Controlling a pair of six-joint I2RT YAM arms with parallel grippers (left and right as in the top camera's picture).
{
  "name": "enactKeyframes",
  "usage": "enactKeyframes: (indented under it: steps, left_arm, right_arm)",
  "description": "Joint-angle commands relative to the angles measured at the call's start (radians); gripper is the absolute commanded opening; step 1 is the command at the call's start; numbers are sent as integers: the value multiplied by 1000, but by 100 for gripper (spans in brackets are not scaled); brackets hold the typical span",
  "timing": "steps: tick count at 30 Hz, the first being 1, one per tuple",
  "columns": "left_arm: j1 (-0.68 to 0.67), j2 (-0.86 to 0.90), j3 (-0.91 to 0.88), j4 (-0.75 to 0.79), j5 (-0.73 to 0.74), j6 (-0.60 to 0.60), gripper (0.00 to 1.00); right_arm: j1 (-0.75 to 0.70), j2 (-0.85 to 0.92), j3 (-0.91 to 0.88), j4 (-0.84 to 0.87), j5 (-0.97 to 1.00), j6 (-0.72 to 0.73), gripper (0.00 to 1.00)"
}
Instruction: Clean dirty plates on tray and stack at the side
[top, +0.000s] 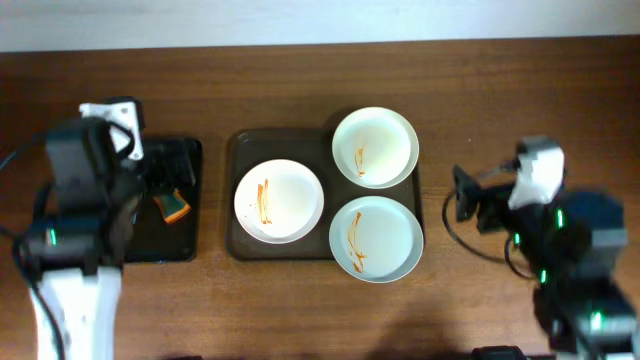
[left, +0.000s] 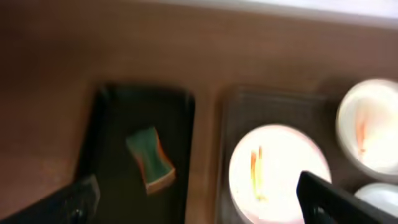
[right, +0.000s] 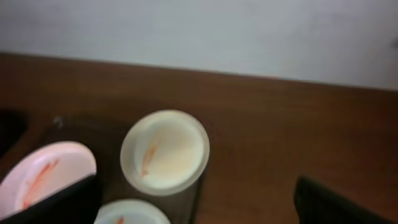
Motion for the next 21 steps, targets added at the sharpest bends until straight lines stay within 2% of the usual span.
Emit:
enactKeyframes:
  steps: [1, 4, 5, 6, 9, 11, 14, 15, 18, 19, 21]
  left_arm:
    - [-1, 266, 225, -233, 10, 33, 99]
    - [-1, 422, 226, -221, 26, 32, 99]
    - [-1, 484, 226, -201, 107, 33, 99]
    - [-1, 510, 226, -171, 115, 32, 100]
    - [17, 509, 265, -157, 93, 3, 100]
    - [53, 509, 290, -158, 76, -27, 100]
    - [79, 509, 290, -164, 14, -27, 100]
    - [79, 509, 290, -169, -3, -27, 100]
    - [79, 521, 290, -168, -3, -27, 100]
    - [79, 534, 290, -172, -3, -27, 100]
    - [79, 555, 290, -179, -2, -27, 100]
  right_arm:
    - [6, 252, 243, -176, -85, -6, 98]
    - [7, 455, 279, -163, -262, 24, 98]
    - [22, 590, 279, -75, -468, 113, 84]
    - [54, 649, 279, -35, -475, 182, 82]
    - [246, 818, 282, 109, -320, 357, 82]
    - [420, 921, 311, 167, -77, 468, 78]
    - [565, 1022, 314, 203, 156, 509, 72]
    - [596, 1065, 314, 204, 204, 527, 66]
    - [601, 1126, 314, 214, 210, 527, 59]
    - [602, 1141, 314, 214, 178, 527, 49]
    - [603, 1163, 314, 212, 138, 541, 38]
